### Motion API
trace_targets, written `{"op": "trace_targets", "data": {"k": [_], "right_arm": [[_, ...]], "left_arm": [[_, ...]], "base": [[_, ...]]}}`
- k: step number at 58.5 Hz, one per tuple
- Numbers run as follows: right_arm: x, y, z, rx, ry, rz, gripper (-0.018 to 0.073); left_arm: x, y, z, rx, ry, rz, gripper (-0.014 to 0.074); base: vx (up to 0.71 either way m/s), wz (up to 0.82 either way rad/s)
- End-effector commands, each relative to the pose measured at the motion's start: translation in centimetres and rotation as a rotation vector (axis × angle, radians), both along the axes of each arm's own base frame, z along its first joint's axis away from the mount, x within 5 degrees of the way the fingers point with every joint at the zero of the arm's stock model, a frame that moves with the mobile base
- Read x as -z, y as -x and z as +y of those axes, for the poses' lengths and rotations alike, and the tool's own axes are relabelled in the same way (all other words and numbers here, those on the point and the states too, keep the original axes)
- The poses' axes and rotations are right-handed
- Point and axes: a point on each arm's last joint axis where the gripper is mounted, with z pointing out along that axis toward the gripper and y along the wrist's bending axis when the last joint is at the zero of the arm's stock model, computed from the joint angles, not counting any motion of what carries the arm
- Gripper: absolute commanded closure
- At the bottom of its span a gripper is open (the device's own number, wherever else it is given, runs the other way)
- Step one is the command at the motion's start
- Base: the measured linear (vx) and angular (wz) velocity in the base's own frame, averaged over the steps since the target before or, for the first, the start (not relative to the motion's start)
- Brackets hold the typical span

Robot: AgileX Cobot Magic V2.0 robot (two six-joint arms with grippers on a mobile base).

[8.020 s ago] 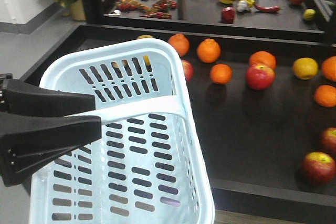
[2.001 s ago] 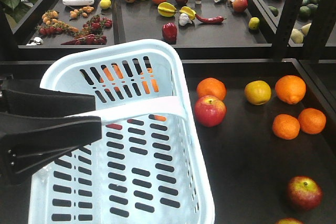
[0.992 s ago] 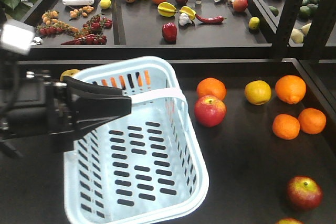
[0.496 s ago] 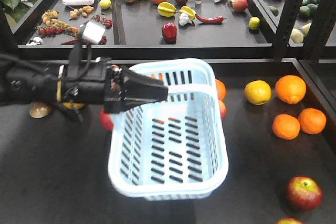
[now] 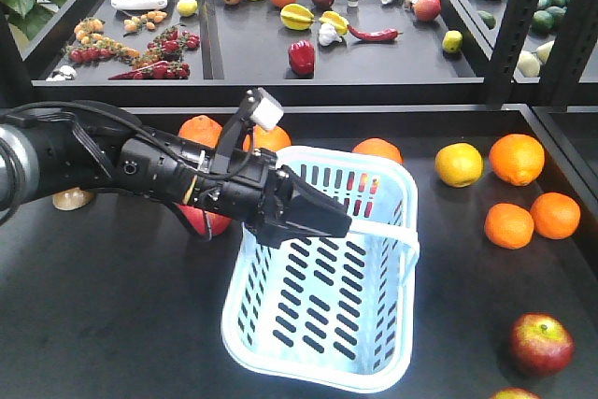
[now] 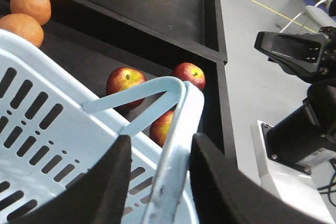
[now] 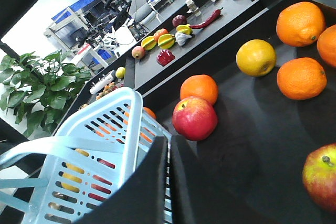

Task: Pick three apples into basket with both arms
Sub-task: 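Swing the left gripper forward and lower the basket onto the table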

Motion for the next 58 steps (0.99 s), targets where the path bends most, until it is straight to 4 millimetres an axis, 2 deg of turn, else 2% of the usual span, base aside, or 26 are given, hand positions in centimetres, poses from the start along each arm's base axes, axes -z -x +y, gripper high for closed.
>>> {"op": "trace_targets", "data": {"k": [1, 11, 22, 42, 50, 58], "right_arm": [[-0.21, -0.03, -0.17, 0.021, 0.004, -0.066, 0.0564], [-0.21, -0.03, -0.17, 0.021, 0.008, -0.067, 0.0564], [-0.21, -0.03, -0.17, 0.021, 0.008, -0.067, 0.0564], [-0.21, -0.03, -0.17, 0.021, 0.008, -0.067, 0.0564], [-0.21, -0.03, -0.17, 0.021, 0.008, -0.067, 0.0564], [-0.21, -0.03, -0.17, 0.021, 0.008, -0.067, 0.0564]], "left_arm": [[-3.60, 0.06, -0.27, -0.056, 0.109, -0.053, 0.0595], [-3.52, -0.20, -0.21, -0.096, 0.102, -0.024, 0.0582], [-3.52, -0.20, -0.21, -0.109, 0.105, 0.015, 0.0518], [-3.04, -0.35, -0.34, -0.137, 0.109, 0.126, 0.0332], [-2.95, -0.25, -0.58, -0.133, 0.108, 0.128, 0.0252], [-2.98, -0.30, -0.75, -0.146, 0.111, 0.127, 0.0207]], "base": [[0.00, 0.00], [0.00, 0.00], [0.00, 0.00], [0.00, 0.00], [0.00, 0.00], [0.00, 0.00]]}}
